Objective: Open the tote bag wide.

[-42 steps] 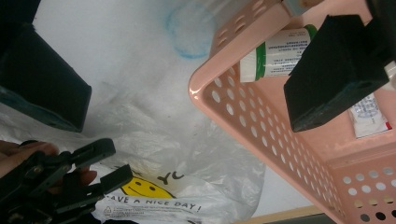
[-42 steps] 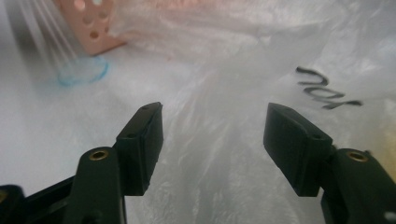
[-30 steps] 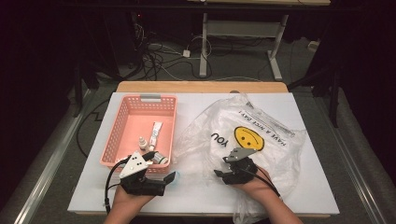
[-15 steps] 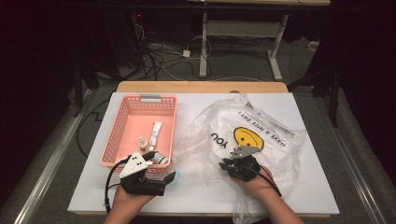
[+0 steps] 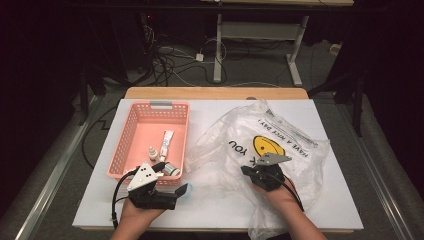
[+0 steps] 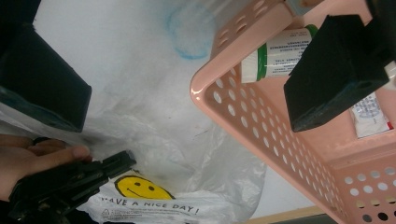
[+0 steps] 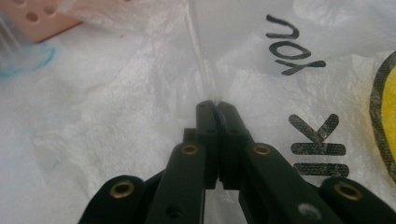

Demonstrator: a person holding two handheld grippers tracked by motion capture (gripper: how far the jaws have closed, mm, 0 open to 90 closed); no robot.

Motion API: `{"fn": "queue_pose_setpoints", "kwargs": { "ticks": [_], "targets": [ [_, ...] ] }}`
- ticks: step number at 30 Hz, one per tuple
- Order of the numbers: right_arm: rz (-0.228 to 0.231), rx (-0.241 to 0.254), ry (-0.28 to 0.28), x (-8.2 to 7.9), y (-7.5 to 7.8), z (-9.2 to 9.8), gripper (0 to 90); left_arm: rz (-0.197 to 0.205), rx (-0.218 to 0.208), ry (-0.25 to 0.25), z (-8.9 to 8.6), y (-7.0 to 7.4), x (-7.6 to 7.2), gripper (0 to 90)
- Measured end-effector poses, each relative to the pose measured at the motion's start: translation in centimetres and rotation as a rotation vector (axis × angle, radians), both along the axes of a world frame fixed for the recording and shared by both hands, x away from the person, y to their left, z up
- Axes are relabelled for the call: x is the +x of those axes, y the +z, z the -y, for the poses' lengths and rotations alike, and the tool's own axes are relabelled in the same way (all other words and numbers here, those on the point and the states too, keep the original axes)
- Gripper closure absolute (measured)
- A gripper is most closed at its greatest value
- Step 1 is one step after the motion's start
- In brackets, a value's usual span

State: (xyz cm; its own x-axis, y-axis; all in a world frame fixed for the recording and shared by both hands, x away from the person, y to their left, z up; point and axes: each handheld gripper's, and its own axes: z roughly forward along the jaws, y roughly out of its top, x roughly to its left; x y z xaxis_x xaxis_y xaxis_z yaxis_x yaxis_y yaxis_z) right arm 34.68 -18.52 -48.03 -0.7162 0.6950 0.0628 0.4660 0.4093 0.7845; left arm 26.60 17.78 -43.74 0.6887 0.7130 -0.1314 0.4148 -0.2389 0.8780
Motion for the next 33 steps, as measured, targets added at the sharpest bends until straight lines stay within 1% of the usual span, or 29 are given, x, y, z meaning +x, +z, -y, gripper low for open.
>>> {"fn": "queue_pose_setpoints", "kwargs": {
  "ticks": [1,2,3,4,5,8,10,12,16,22,25,26,27,28,29,30,33],
  "targets": [
    [0.0,0.0,0.0,0.0,0.0,0.0,90.0,0.001,0.001,0.003,0.0,0.0,0.0,0.1],
    [0.008,0.013,-0.012,0.0,0.2,0.2,90.0,0.003,0.001,0.006,0.0,0.0,0.0,0.1],
    [0.019,0.027,-0.023,0.0,0.4,0.5,90.0,0.003,-0.001,0.009,-0.1,0.0,0.0,0.1],
    [0.045,0.044,-0.039,0.0,0.7,1.0,90.0,0.003,-0.001,0.011,-0.1,0.0,0.0,0.1],
    [0.045,0.044,-0.039,0.0,0.7,1.0,90.0,0.004,0.0,0.014,-0.1,0.1,0.0,0.1],
    [0.08,0.073,-0.062,0.0,1.3,1.7,90.0,0.006,0.006,0.022,-0.2,0.1,0.1,0.0],
    [0.092,0.093,-0.074,-0.1,1.8,2.2,90.0,0.014,0.01,0.028,-0.2,0.1,0.1,0.0],
    [0.116,0.113,-0.087,-0.1,2.3,2.6,90.0,0.028,0.021,0.034,-0.1,0.2,0.0,0.0],
    [0.157,0.154,-0.135,-0.2,3.4,3.6,90.0,0.045,0.025,0.037,-0.1,0.3,-0.1,0.0],
    [0.206,0.197,-0.208,-0.3,4.9,5.7,90.0,0.034,0.019,0.033,-0.2,0.2,0.1,0.0],
    [0.237,0.209,-0.239,-0.8,5.8,6.7,90.0,0.026,0.007,0.034,-0.4,0.2,0.3,0.0],
    [0.263,0.21,-0.262,-1.2,6.5,7.1,90.0,0.026,0.005,0.036,-0.4,0.2,0.3,0.0],
    [0.263,0.21,-0.262,-1.2,6.5,7.1,90.0,0.027,0.005,0.035,-0.4,0.2,0.3,0.0],
    [0.278,0.211,-0.27,-1.5,6.8,7.3,90.0,0.027,0.006,0.034,-0.4,0.3,0.3,0.0],
    [0.304,0.206,-0.293,-2.1,7.4,7.4,90.0,0.027,0.004,0.033,-0.4,0.3,0.3,0.0],
    [0.304,0.206,-0.293,-2.1,7.4,7.4,90.0,0.028,0.004,0.031,-0.4,0.4,0.3,0.0],
    [0.331,0.201,-0.31,-2.9,8.1,7.3,90.0,0.03,0.008,0.022,-0.3,0.5,0.4,0.0]
  ]
}}
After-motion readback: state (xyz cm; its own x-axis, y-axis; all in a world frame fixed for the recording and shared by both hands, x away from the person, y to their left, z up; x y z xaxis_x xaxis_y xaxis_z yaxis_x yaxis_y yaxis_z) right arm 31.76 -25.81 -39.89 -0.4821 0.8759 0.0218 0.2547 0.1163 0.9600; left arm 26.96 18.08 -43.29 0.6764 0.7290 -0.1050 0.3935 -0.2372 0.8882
